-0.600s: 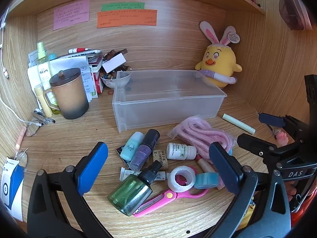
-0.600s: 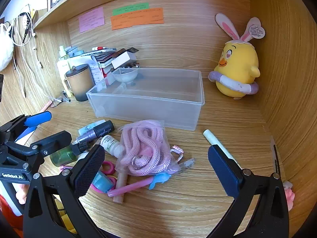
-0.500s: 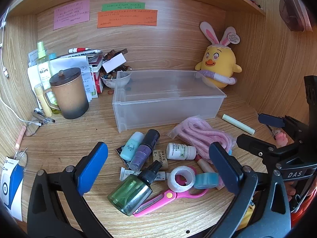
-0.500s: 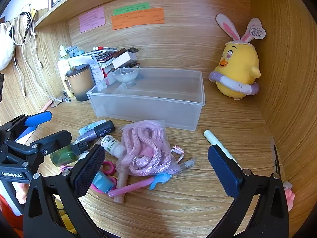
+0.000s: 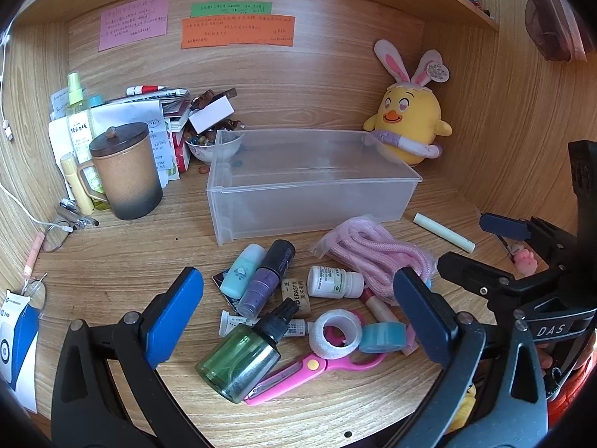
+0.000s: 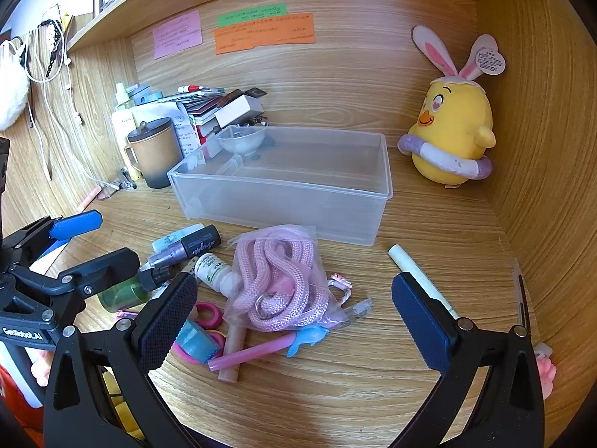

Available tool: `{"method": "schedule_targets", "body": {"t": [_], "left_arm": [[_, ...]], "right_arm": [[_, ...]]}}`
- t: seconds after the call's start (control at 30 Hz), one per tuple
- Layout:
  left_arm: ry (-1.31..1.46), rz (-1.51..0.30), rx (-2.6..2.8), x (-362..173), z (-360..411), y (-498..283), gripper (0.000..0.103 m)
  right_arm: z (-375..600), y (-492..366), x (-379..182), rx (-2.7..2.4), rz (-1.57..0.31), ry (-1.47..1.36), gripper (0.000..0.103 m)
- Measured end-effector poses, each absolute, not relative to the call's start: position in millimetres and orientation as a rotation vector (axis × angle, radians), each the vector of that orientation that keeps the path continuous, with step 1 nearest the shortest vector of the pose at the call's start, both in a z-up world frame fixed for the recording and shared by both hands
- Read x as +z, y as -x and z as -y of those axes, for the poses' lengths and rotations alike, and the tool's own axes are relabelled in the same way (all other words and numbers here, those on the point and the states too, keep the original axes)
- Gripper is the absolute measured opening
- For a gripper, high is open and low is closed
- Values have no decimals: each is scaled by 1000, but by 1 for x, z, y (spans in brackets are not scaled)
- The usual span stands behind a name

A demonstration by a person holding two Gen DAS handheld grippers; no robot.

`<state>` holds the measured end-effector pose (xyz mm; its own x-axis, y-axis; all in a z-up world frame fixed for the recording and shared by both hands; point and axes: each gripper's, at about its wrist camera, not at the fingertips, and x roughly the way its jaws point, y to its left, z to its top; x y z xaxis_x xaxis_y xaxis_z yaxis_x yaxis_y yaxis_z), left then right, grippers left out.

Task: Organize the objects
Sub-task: 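Reach both grippers toward the scattered items in front of the clear box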

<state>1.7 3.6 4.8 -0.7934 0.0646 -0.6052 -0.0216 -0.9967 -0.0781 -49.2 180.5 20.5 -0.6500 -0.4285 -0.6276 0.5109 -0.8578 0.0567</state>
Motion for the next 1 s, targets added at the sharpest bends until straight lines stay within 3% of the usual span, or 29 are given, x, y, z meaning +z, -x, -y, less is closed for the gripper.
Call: {"method": "schedule_targets", "body": {"t": [1.0], "left_arm": [[1010,141,2898,4,2,-1,103]], "right_arm": [[-179,49,22,-2444,-173,-886,103]]}}
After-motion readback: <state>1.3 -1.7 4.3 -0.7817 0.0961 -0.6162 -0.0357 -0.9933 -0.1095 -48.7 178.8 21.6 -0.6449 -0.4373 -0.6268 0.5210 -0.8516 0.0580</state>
